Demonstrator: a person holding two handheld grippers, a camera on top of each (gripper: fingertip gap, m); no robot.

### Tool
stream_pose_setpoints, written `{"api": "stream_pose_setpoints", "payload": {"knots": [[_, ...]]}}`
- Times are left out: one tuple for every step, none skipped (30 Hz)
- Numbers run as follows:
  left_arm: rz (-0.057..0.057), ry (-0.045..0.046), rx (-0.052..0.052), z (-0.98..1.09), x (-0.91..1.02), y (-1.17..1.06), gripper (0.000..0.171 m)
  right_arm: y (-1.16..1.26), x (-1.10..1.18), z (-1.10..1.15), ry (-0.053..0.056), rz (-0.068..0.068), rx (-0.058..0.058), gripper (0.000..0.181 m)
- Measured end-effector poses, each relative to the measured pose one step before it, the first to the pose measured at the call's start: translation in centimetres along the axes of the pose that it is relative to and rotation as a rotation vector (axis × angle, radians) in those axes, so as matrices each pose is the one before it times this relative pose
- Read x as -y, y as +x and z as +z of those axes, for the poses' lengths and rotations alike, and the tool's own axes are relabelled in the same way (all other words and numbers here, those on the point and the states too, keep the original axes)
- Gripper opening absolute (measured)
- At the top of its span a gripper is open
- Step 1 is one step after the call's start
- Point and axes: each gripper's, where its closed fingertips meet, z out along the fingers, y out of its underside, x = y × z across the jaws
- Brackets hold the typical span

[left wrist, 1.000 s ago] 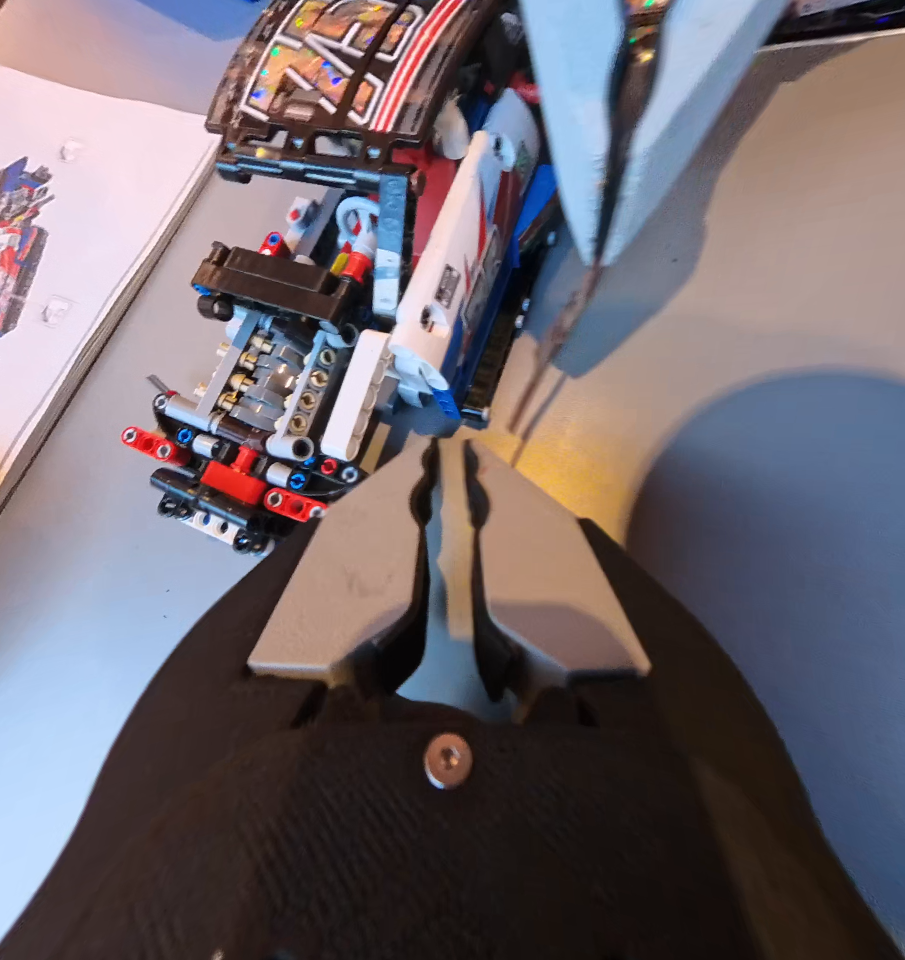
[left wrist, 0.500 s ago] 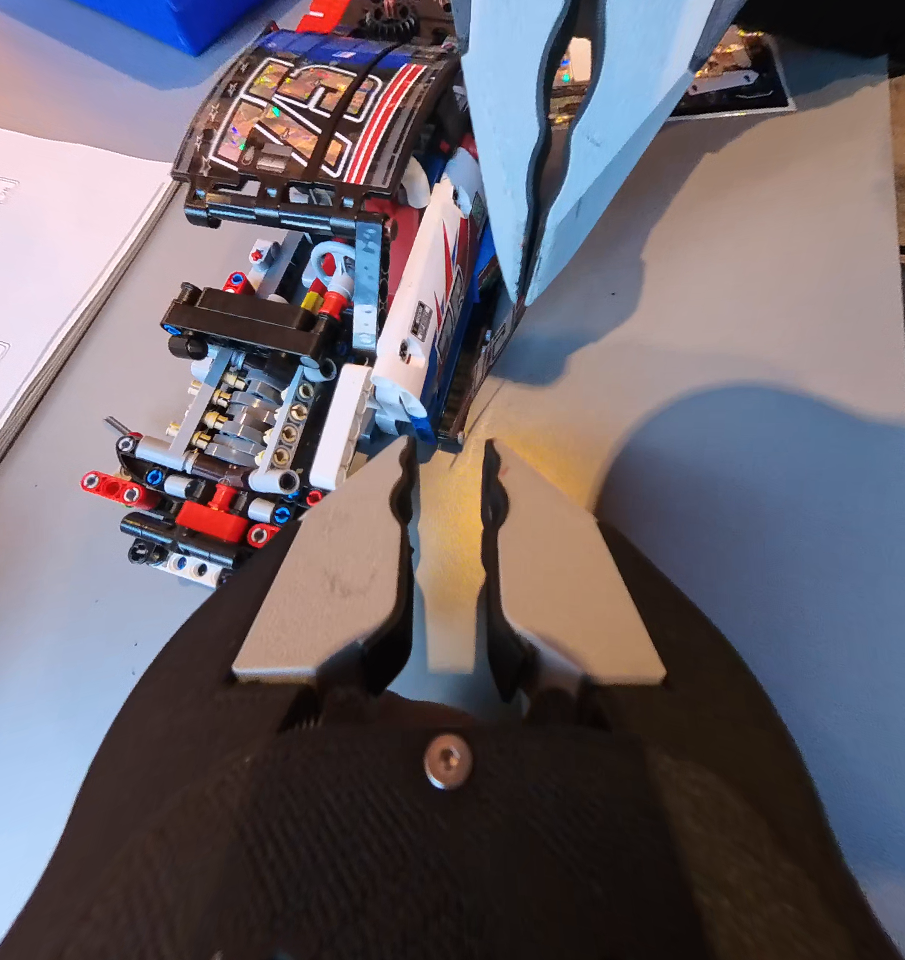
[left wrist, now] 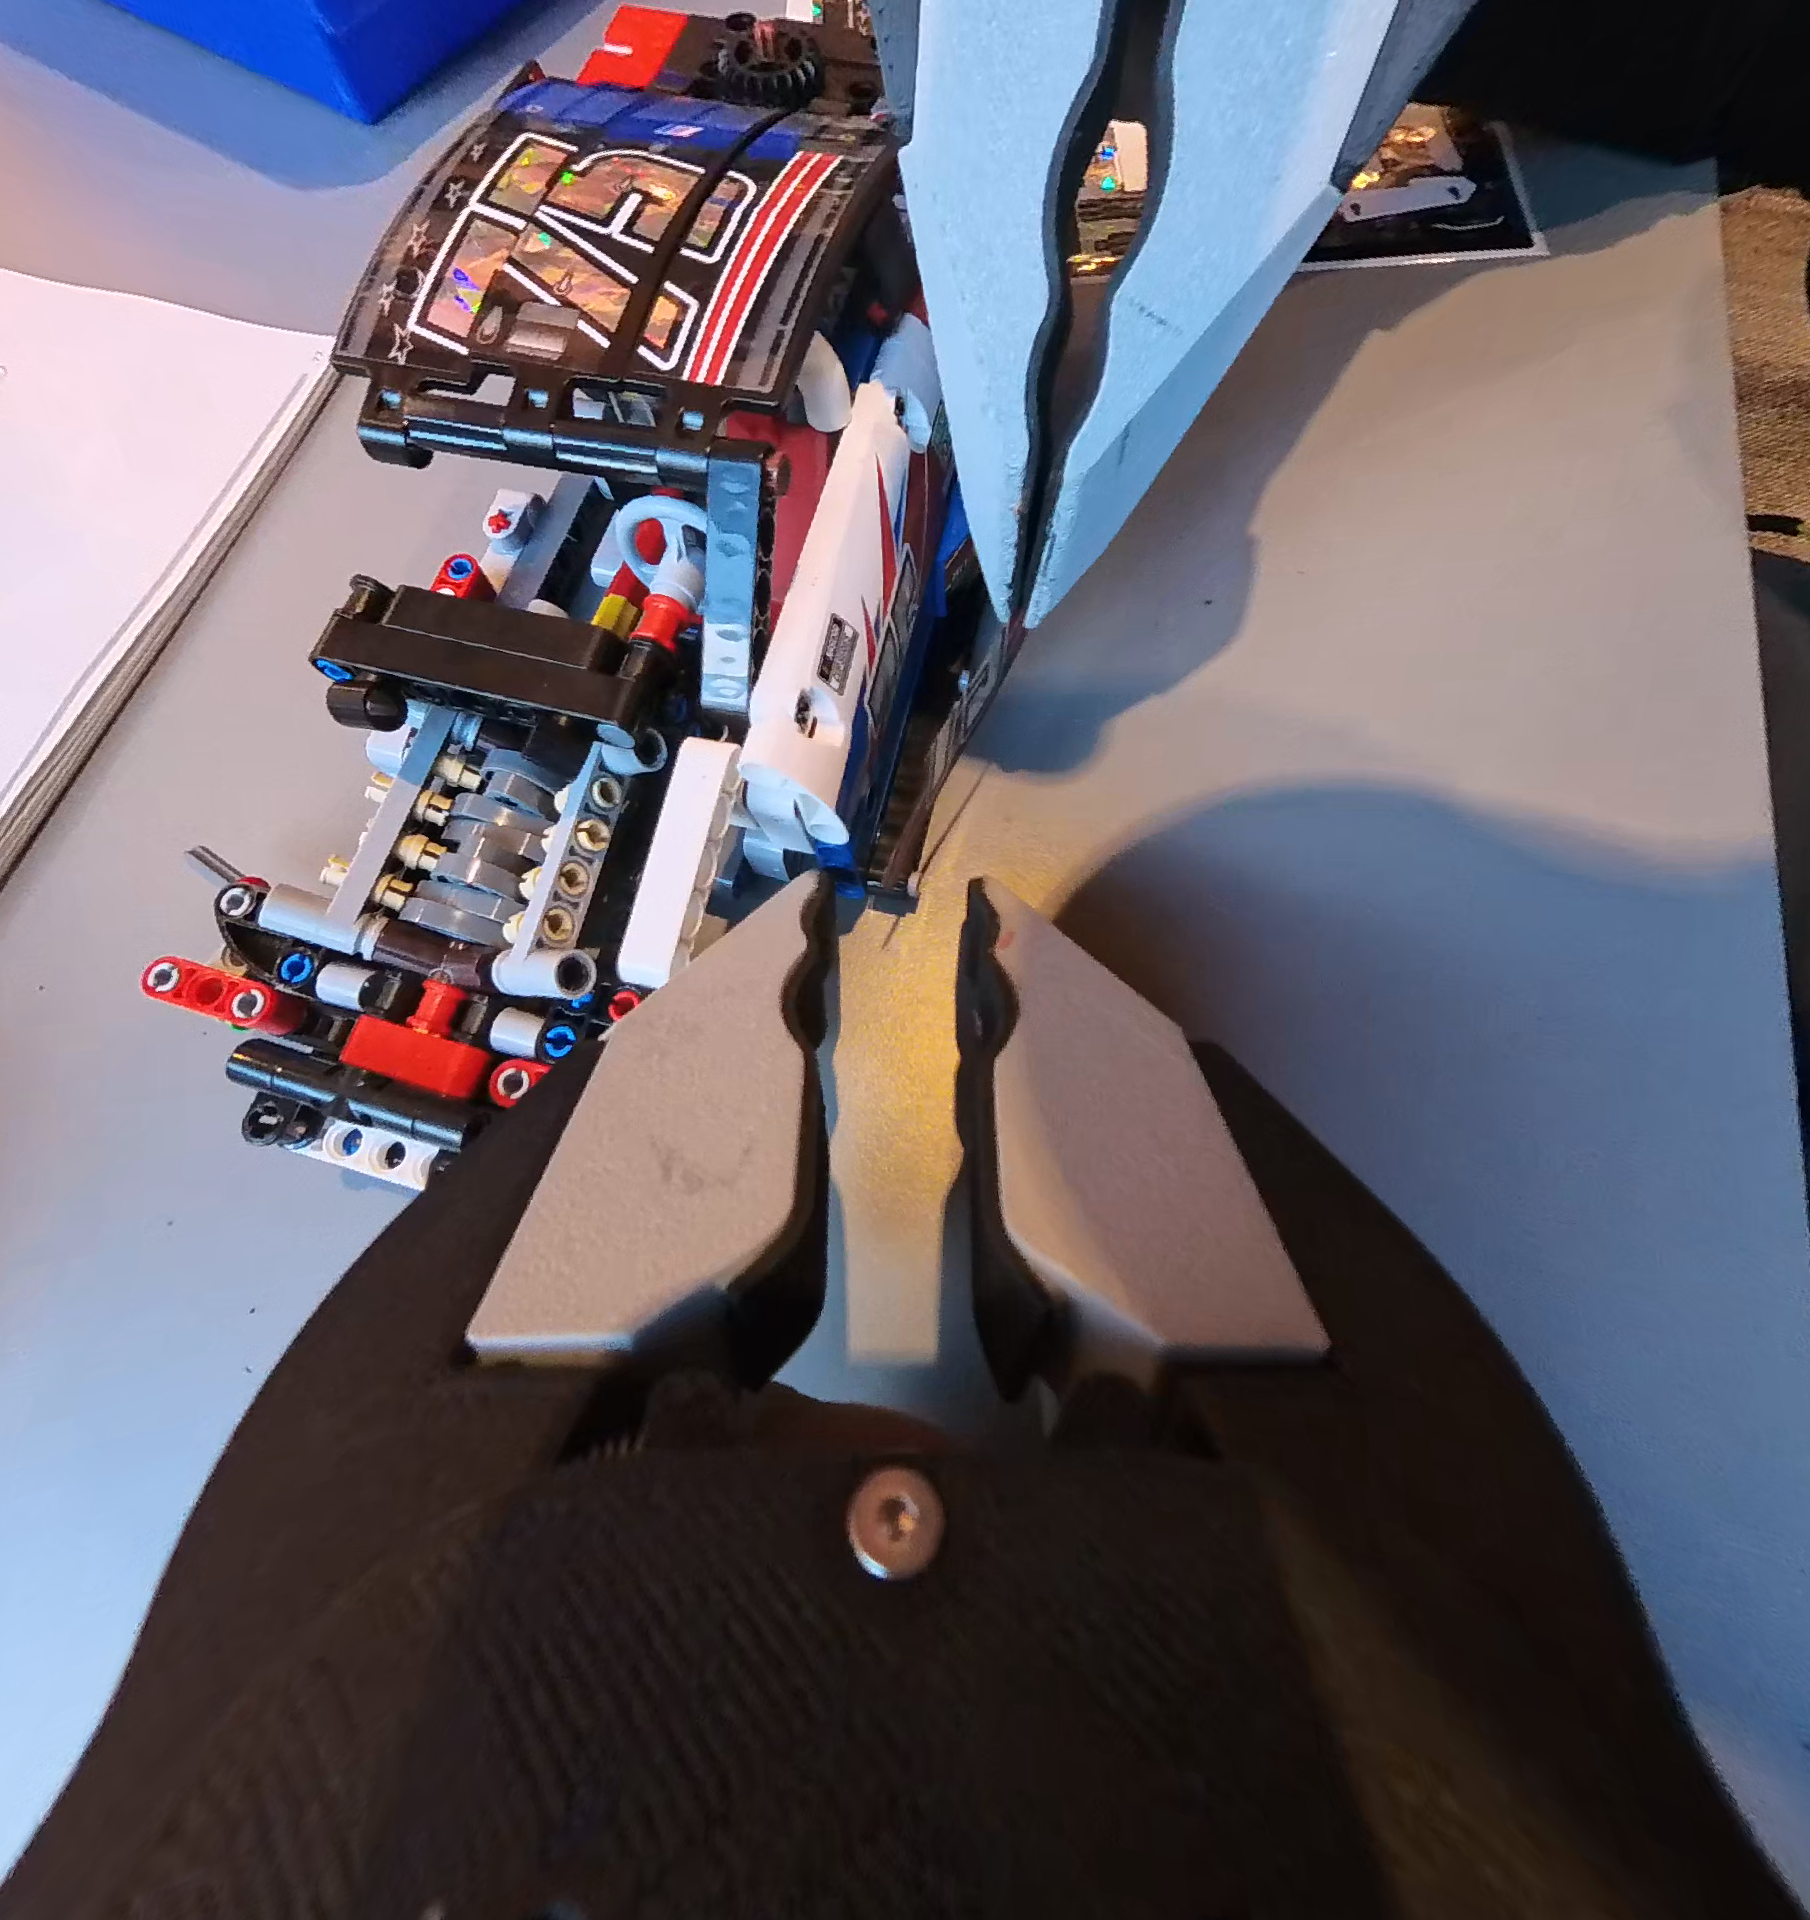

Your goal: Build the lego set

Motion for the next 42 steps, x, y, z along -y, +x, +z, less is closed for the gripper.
{"api": "stream_pose_setpoints", "payload": {"knots": [[0.0001, -0.00013, -0.0012, 0.0, -0.014, 0.01, 0.021, 0.01, 0.01, -0.014, 0.0013, 0.0008, 0.0005, 0.0], [0.001, -0.00071, -0.0004, 0.013, -0.008, 0.012, 0.021, 0.013, 0.012, -0.011, 0.0012, 0.0004, -0.0001, 0.0], [0.0018, -0.00104, -0.0002, 0.011, -0.011, 0.017, 0.021, 0.01, 0.009, 0.002, 0.0008, 0.0003, -0.0002, 0.0], [0.0012, -0.00162, -0.0002, 0.017, -0.011, 0.007, 0.022, 0.004, -0.002, -0.006, 0.0005, 0.0003, -0.0001, 0.0], [0.0002, -0.00159, -0.0013, 0.018, -0.024, 0.009, 0.022, 0.025, -0.005, -0.009, 0.0005, 0.0004, -0.001, 0.0], [-0.0015, -0.0014, -0.0025, 0.018, -0.023, 0.01, 0.022, 0.025, 0.004, -0.013, 0.0004, 0.0004, -0.0016, 0.0], [-0.0034, -0.00108, -0.0021, 0.012, -0.013, -0.012, 0.022, 0.03, -0.01, -0.013, 0.0004, 0.0005, -0.0023, 0.0], [-0.004, 0.00127, -0.0015, -0.012, 0.011, -0.034, 0.022, 0.033, 0.011, -0.024, 0.0009, 0.0013, -0.003, 0.0], [-0.0043, 0.0037, -0.0008, -0.042, 0.046, -0.049, 0.021, 0.021, 0.014, -0.012, 0.0016, 0.0019, -0.0024, 0.0], [-0.0044, 0.00463, 0.0005, -0.046, 0.05, -0.064, 0.021, 0.027, 0.017, -0.021, 0.0013, 0.0025, -0.0015, 0.0], [-0.0042, 0.00415, 0.0024, -0.05, 0.043, -0.105, 0.021, 0.012, 0.019, -0.005, 0.0012, 0.0023, -0.0008, 0.0], [-0.0026, 0.00337, -0.0004, -0.036, 0.037, -0.024, 0.021, 0.014, 0.02, -0.005, 0.0012, 0.002, 0.0009, 0.0], [-0.0007, 0.0024, -0.0008, -0.024, 0.026, -0.003, 0.021, -0.012, -0.002, 0.009, 0.0003, 0.0017, 0.0016, 0.0], [0.0006, 0.0005, 0.0001, -0.002, 0.003, 0.002, 0.021, 0.008, 0.003, 0.001, 0.0001, 0.001, 0.0006, 0.0], [0.002, -0.00146, 0.0, 0.014, -0.013, 0.021, 0.022, 0.002, 0.003, 0.005, -0.0002, 0.0007, -0.0002, 0.0], [0.0034, -0.00252, 0.0002, 0.019, -0.031, 0.028, 0.022, 0.018, 0.01, 0.015, -0.0006, 0.0014, -0.0011, 0.0], [0.0043, -0.00196, 0.0012, 0.029, -0.018, 0.014, 0.022, 0.029, -0.003, 0.008, -0.0016, 0.0014, -0.0019, 0.0], [0.0048, -0.00076, 0.0021, 0.014, 0.006, -0.001, 0.022, 0.038, -0.014, 0.017, -0.0023, 0.0008, -0.0035, 0.0], [0.0043, 0.00033, 0.002, 0.015, 0.016, -0.017, 0.022, 0.065, -0.02, 0.015, -0.003, 0.0013, -0.0048, 0.0], [0.003, 0.00105, 0.0014, 0.007, 0.028, -0.019, 0.021, 0.036, -0.033, 0.009, -0.0038, 0.0, -0.0037, 0.0], [0.0013, 0.00168, 0.0012, 0.004, 0.043, -0.033, 0.021, 0.023, -0.039, 0.01, -0.0028, -0.002, -0.0023, 0.0], [0.0006, 0.00305, -0.0002, -0.015, 0.051, -0.023, 0.021, -0.003, -0.028, -0.014, -0.0019, -0.0006, -0.001, 0.0], [0.0, 0.00367, -0.0006, -0.022, 0.05, -0.025, 0.02, 0.014, -0.019, -0.014, -0.0008, 0.0016, 0.0002, 0.0], [-0.0005, 0.00316, -0.0009, -0.02, 0.047, -0.024, 0.02, -0.002, -0.011, -0.009, -0.0004, 0.002, 0.0005, 0.0], [-0.0006, 0.00147, -0.0008, -0.003, 0.022, -0.019, 0.019, 0.003, -0.008, -0.014, -0.001, 0.0002, -0.0003, 0.0], [0.0004, -0.00019, -0.0009, 0.009, 0.005, -0.006, 0.019, -0.002, -0.031, 0.014, -0.0022, -0.0015, -0.0008, 0.0], [0.0022, -0.00124, 0.0, 0.032, -0.01, 0.004, 0.019, -0.01, -0.046, 0.028, -0.0043, -0.0021, -0.0013, 0.0], [0.0031, -0.00184, 0.0011, 0.028, -0.004, 0.002, 0.019, 0.009, -0.076, 0.047, -0.0055, -0.0029, -0.0019, 0.0], [0.0031, -0.00116, 0.002, 0.027, 0.0, -0.017, 0.019, 0.016, -0.082, 0.042, -0.0057, -0.003, -0.0033, 0.0], [0.0015, -0.00027, 0.0008, 0.015, 0.011, -0.002, 0.019, 0.039, -0.071, 0.033, -0.0051, -0.0021, -0.0041, 0.0], [0.0001, -0.00022, 0.0005, 0.021, 0.002, -0.015, 0.019, 0.031, -0.053, 0.027, -0.0036, -0.0017, -0.0034, 0.0], [0.0001, -0.0001, 0.0002, 0.005, 0.003, -0.012, 0.019, 0.029, -0.004, 0.0, -0.0007, -0.001, -0.0029, 0.0], [0.0004, -0.00025, 0.0009, 0.004, 0.002, 0.006, 0.019, 0.033, 0.012, -0.006, 0.0006, 0.0004, -0.0019, 0.0], [0.001, -0.00049, 0.0015, 0.003, -0.001, -0.007, 0.019, 0.007, -0.009, -0.005, -0.0007, 0.0007, -0.0008, 0.0], [0.0016, -0.00104, 0.0016, 0.006, -0.015, 0.002, 0.018, 0.031, -0.023, -0.007, -0.0023, -0.0005, -0.0023, 0.0], [0.002, -0.00215, 0.0014, 0.021, -0.025, 0.008, 0.018, 0.041, -0.05, -0.012, -0.0034, -0.0022, -0.0047, 0.0], [0.0021, -0.00329, 0.0015, 0.03, -0.039, 0.005, 0.019, 0.048, -0.024, -0.017, -0.0032, -0.0028, -0.0053, 0.0], [0.0022, -0.00281, 0.0015, 0.022, -0.029, 0.011, 0.019, 0.033, -0.014, -0.03, -0.0018, -0.0023, -0.0043, 0.0], [0.0014, -0.00127, 0.0009, 0.015, -0.022, 0.005, 0.019, 0.024, 0.008, -0.036, 0.0003, -0.0012, -0.0025, 0.0], [-0.0001, -0.0001, -0.0001, -0.001, -0.001, 0.002, 0.019, 0.006, 0.007, -0.042, 0.0014, 0.0004, -0.0003, 0.0], [-0.001, 0.00032, -0.0007, -0.003, -0.001, 0.01, 0.018, 0.01, 0.002, -0.031, 0.0009, 0.0011, 0.0009, 0.0], [-0.0008, 0.00005, -0.0003, 0.0, 0.0, -0.004, 0.018, 0.016, -0.003, -0.035, 0.0009, 0.0002, -0.0001, 0.0]]}}
